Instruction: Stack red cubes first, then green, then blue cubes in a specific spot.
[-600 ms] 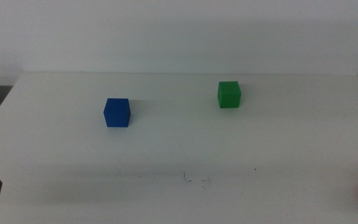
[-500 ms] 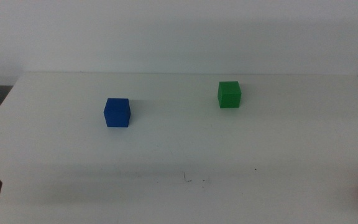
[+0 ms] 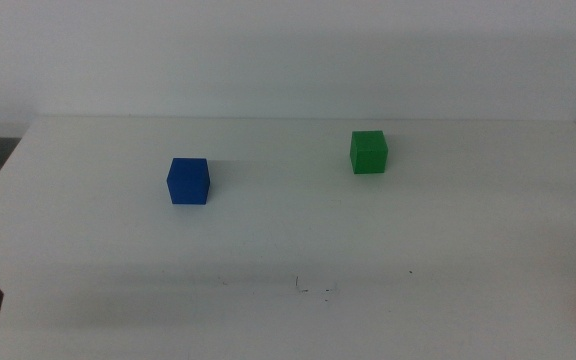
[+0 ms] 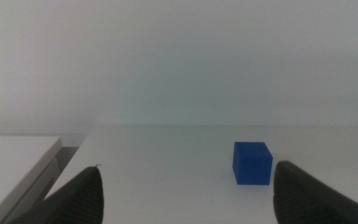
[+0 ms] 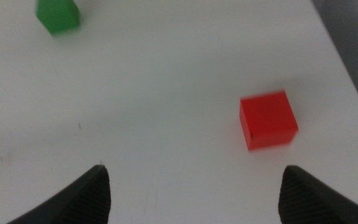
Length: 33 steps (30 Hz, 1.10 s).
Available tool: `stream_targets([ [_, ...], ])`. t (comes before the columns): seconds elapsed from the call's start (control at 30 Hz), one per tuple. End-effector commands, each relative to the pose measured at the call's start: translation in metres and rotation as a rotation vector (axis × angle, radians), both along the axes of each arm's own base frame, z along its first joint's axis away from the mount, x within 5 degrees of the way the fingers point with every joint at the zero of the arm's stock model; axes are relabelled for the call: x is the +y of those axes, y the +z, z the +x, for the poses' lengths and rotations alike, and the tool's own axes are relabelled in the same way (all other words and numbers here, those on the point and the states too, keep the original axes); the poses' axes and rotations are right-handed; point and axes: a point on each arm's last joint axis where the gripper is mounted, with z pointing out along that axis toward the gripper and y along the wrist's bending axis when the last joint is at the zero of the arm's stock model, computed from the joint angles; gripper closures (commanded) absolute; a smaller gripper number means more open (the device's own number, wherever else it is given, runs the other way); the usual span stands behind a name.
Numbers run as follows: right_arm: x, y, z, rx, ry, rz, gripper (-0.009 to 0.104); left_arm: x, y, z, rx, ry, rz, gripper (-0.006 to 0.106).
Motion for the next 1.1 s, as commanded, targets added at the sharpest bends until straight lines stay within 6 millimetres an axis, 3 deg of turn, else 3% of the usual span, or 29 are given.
stream_targets([
  [0.0, 0.001, 0.008, 0.01, 0.124, 0.0, 0.0, 0.002, 0.0, 0.001, 0.0, -0.016, 0.003, -0.008, 0.007],
  [0.37, -0.001, -0.003, 0.045, 0.29, 0.014, -0.059, 0.002, 0.0, 0.001, 0.0, -0.016, 0.003, -0.008, 0.007],
  [0.57, -0.021, -0.005, 0.092, 0.492, 0.015, -0.191, 0.002, 0.0, 0.001, 0.0, -0.016, 0.003, -0.008, 0.007],
  [0.83, -0.054, -0.054, 0.146, 0.616, 0.066, -0.075, 0.002, 0.0, 0.001, 0.0, -0.016, 0.003, -0.008, 0.007],
  [1.07, -0.064, -0.083, 0.171, 0.626, 0.077, -0.131, 0.002, 0.0, 0.001, 0.0, -0.016, 0.003, -0.008, 0.007],
])
